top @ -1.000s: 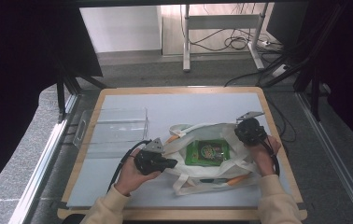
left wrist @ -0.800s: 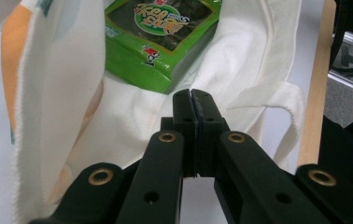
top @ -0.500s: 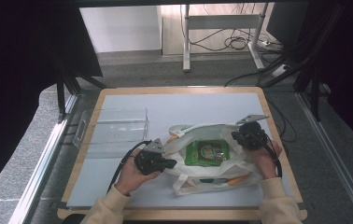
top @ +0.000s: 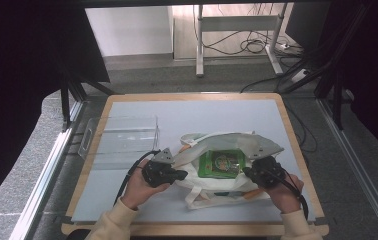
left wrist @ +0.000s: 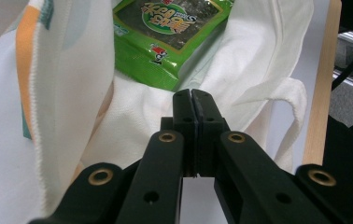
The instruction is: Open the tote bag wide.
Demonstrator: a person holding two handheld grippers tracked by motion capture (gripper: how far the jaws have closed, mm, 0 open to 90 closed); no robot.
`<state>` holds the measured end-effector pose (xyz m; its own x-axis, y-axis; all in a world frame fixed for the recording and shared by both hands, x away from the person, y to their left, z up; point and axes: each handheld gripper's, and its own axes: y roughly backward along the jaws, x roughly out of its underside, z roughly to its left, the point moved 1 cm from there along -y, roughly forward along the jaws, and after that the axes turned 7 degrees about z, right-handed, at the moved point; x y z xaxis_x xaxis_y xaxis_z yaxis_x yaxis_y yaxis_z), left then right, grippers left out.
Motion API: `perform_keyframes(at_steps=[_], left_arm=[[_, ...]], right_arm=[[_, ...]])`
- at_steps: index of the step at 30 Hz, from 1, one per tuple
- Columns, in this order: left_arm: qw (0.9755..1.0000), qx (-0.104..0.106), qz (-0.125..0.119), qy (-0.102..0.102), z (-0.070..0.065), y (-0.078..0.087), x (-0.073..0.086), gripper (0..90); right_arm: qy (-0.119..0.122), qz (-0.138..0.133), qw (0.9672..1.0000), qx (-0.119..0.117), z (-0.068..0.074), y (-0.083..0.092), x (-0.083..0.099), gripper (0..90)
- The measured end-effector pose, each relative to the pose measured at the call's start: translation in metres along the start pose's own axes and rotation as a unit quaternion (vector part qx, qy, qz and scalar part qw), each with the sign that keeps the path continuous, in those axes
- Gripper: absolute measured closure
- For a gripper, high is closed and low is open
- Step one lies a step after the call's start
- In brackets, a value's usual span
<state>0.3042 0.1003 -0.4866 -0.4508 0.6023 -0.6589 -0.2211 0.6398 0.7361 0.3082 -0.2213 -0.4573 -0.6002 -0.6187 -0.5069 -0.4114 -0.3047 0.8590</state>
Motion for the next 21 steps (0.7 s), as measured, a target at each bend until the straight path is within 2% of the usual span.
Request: perform_keyframes(at_steps=[8,14,19,21], left_arm=[[1.0,-0.002,0.007,0.004,0.001,-0.004,0.001,89.6],[0.9999,-0.001,0.008,0.007,0.001,-0.005,0.001,89.7],[0.9999,-0.003,0.008,0.008,0.001,-0.004,0.002,89.5],[0.9999,-0.004,0.009,0.007,0.002,-0.005,0.002,89.4]], right_arm=[[0.008,0.031,0.9993,-0.017,0.008,-0.001,0.024,89.2],[0.015,0.047,0.9987,-0.015,0.018,0.0,0.039,89.3],[0.017,0.046,0.9987,-0.011,0.018,0.002,0.037,89.2],[0.015,0.036,0.9992,-0.009,0.016,0.004,0.032,89.2]])
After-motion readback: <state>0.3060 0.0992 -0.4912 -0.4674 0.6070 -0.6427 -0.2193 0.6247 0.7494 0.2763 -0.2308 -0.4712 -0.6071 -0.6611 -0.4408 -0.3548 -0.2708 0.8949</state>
